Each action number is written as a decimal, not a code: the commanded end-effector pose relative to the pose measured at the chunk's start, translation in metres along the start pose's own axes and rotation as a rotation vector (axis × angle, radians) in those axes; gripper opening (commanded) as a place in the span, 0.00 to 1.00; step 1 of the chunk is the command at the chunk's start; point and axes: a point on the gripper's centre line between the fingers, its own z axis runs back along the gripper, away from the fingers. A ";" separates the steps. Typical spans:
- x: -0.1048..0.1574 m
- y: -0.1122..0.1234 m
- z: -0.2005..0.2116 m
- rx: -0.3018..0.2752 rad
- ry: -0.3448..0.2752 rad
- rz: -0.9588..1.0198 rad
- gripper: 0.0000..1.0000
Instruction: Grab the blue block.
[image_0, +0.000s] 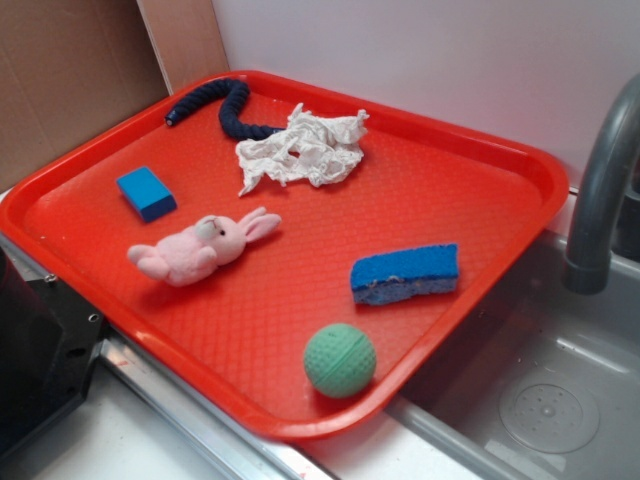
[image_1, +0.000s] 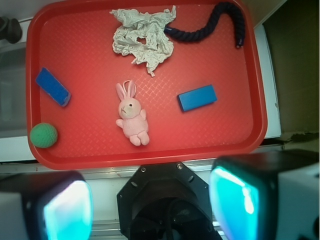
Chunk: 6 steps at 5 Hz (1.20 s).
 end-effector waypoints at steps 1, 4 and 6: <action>0.000 0.000 0.000 0.000 0.000 0.000 1.00; 0.061 0.074 -0.090 0.133 -0.138 0.699 1.00; 0.044 0.106 -0.133 0.171 -0.117 1.074 1.00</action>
